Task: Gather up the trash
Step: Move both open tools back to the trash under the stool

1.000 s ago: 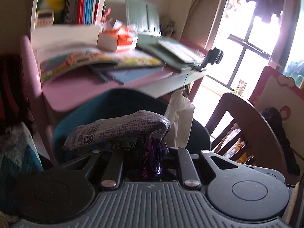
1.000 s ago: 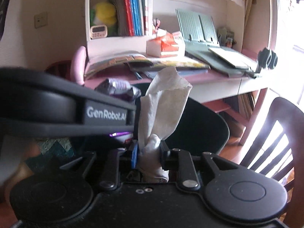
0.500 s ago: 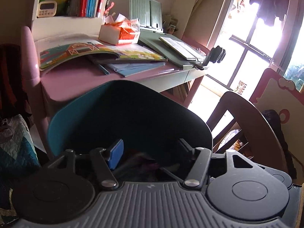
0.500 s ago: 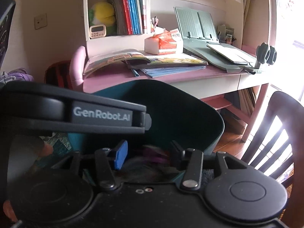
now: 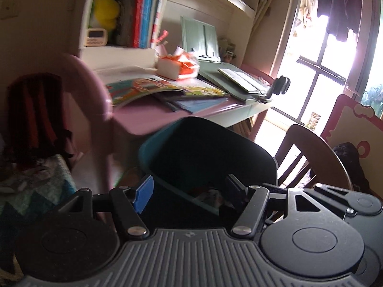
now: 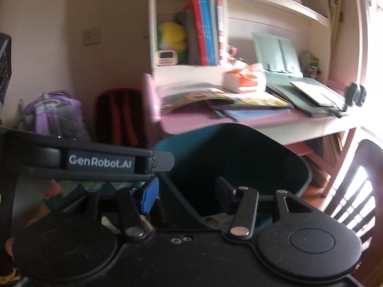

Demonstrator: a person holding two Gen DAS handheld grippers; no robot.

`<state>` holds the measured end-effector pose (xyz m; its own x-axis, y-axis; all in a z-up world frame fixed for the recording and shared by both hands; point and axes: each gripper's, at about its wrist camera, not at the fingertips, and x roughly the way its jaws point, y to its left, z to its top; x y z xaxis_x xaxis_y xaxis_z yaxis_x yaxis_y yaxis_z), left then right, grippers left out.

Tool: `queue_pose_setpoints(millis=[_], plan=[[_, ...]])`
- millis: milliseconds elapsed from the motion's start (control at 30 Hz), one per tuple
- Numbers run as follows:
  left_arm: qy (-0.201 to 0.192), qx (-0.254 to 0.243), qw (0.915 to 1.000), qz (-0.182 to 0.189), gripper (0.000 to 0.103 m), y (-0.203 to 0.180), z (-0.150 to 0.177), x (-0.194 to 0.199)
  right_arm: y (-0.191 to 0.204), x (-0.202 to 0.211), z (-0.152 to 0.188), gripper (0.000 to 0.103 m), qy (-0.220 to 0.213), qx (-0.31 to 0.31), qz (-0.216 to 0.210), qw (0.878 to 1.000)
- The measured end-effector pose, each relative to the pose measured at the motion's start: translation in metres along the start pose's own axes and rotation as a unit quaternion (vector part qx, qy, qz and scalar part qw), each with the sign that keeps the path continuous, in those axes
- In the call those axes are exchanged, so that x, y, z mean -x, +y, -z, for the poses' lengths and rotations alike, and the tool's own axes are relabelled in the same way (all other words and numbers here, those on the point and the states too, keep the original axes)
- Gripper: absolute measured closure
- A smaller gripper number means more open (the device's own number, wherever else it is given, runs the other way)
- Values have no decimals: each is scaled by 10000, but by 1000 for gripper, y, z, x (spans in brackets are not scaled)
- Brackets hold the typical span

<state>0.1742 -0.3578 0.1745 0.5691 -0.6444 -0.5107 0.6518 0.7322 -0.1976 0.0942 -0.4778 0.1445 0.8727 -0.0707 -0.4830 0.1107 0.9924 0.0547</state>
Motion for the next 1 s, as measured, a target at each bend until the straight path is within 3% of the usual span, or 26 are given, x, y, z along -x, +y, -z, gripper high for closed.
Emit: queue_pose_setpoints(millis=[267, 533, 600, 833, 1000], plan=[[-126, 67, 9988, -468, 37, 55, 26, 65, 59, 1, 2, 48, 16, 288, -533, 9982], [-81, 501, 9950, -865, 37, 132, 67, 120, 138, -19, 13, 47, 161, 793, -1210, 9894], [-56, 624, 9931, -996, 30, 154, 79, 132, 159, -27, 17, 47, 256, 847, -1396, 9863], [110, 1058, 9837, -1450, 27, 240, 131, 167, 250, -63, 51, 46, 578, 1390, -2191, 9640], [194, 1161, 9748, -1897, 23, 299, 166, 179, 306, -102, 82, 46, 985, 1660, -2526, 9481]])
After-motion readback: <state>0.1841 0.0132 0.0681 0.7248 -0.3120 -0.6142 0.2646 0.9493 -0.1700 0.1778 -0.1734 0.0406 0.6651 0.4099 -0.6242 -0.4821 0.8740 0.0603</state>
